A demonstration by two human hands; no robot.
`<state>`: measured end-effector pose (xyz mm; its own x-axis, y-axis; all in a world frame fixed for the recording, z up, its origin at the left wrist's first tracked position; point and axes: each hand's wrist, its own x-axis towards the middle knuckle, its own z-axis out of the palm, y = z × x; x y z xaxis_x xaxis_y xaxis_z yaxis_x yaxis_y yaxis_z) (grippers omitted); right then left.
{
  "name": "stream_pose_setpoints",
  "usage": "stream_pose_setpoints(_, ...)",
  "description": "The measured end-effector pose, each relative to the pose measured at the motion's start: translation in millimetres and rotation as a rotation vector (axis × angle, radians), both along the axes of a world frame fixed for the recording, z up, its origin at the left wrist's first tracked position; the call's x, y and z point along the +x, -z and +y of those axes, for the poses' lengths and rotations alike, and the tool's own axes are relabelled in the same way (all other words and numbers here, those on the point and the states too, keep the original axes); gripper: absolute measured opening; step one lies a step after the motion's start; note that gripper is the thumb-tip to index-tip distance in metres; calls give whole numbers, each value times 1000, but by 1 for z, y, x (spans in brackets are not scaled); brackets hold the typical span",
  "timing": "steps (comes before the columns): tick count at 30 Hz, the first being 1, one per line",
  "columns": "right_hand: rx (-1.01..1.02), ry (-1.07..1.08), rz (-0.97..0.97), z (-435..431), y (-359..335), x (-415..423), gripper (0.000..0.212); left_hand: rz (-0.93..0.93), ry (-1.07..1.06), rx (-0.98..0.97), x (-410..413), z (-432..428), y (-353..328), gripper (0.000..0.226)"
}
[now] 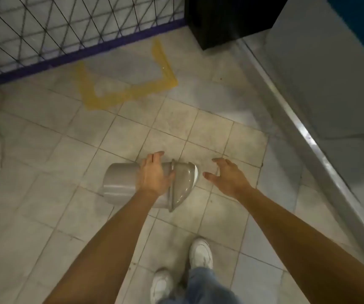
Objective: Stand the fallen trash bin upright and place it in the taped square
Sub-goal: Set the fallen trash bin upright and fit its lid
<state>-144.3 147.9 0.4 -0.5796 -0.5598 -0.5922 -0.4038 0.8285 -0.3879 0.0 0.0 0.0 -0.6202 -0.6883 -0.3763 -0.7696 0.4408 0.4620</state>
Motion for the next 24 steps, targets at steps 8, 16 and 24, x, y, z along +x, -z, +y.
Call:
stream_pose_setpoints(8, 112, -21, -47, -11, 111, 7, 65, -112, 57, 88, -7, -16, 108, 50)
stream_pose_setpoints(16, 114, 30, -125, -22, 173, 11, 65, -42, 2, 154, -11, -11, 163, 47)
stream_pose_setpoints(24, -32, 92, -146, -30, 191, 18, 59, 22, -22, 229, -19, -15, 180, 40)
